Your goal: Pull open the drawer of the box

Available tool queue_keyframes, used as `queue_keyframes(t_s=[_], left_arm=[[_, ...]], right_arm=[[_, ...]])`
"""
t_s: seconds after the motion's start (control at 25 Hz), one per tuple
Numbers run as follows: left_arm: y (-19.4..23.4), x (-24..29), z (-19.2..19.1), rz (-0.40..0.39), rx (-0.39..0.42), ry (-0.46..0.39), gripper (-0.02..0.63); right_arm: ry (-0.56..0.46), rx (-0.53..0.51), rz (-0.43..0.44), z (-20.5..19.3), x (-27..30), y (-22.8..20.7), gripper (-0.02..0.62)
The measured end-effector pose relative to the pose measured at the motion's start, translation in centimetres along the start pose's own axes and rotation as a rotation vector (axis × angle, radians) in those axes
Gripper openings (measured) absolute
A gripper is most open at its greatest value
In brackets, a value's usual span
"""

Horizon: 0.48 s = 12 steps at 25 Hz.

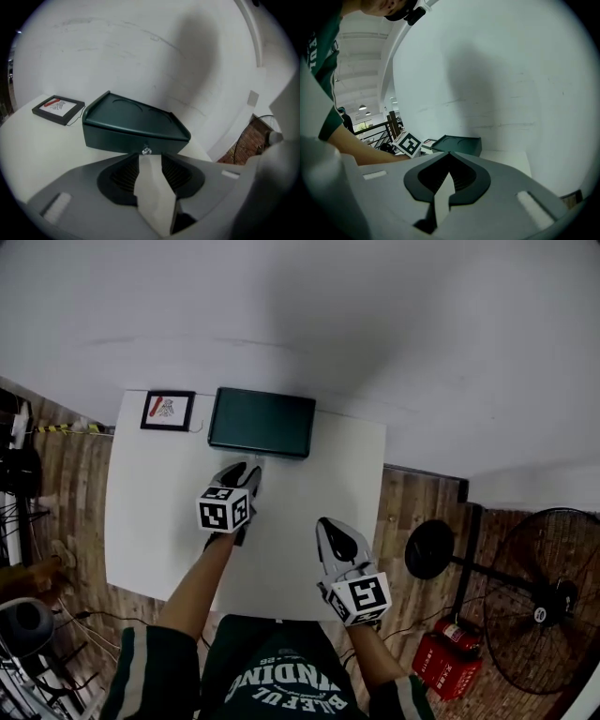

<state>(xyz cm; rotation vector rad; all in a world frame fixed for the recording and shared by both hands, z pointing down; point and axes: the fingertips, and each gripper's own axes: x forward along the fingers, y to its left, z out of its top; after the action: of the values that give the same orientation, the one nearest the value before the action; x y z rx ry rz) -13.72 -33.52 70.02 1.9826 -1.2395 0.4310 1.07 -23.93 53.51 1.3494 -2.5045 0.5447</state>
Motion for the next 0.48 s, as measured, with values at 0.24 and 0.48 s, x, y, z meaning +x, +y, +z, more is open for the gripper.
queue_keyframes(t_s=[0.24, 0.48], left_arm=[[0.9, 2.9, 0.0, 0.000, -0.065, 0.048, 0.158], [1.4, 4.0, -0.2, 0.034, -0.061, 0.087, 0.141]], right_arm=[[0.025, 0.023, -0.030, -1.2, -0.7, -1.4, 0.000], [0.037, 0.047, -0.049, -2.1, -1.2, -2.1, 0.000]])
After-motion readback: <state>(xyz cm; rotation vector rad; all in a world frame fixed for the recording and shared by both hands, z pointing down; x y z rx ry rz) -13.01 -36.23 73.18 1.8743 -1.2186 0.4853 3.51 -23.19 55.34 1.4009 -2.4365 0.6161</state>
